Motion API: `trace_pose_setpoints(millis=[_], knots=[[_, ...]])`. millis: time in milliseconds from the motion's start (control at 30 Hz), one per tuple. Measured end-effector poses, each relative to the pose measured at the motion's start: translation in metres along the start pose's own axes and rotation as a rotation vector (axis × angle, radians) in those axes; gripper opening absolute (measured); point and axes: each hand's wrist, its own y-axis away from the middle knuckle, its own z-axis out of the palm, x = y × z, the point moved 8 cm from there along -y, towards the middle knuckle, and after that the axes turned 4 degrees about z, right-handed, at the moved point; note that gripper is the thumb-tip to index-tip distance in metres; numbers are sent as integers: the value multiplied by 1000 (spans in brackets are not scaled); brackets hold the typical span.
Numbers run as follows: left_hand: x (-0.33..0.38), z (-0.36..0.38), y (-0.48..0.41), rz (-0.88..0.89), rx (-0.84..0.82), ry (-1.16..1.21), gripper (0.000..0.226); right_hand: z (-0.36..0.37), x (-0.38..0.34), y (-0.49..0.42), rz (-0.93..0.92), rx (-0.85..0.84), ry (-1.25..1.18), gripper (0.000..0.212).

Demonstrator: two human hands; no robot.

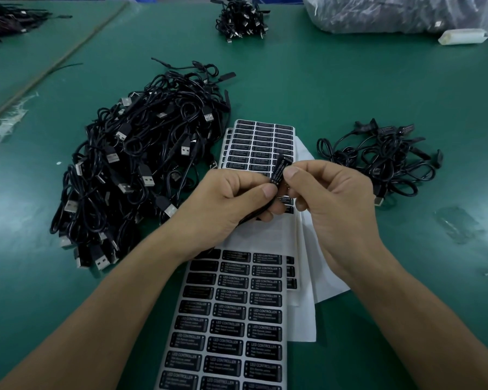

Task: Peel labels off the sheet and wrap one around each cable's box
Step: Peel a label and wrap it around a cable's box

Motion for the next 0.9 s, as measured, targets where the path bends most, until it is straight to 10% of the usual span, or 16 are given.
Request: trace_pose_setpoints(millis=[900], knots=[[3, -2, 0, 33, 67, -35, 33, -2, -4, -1, -87, 37, 165, 16]])
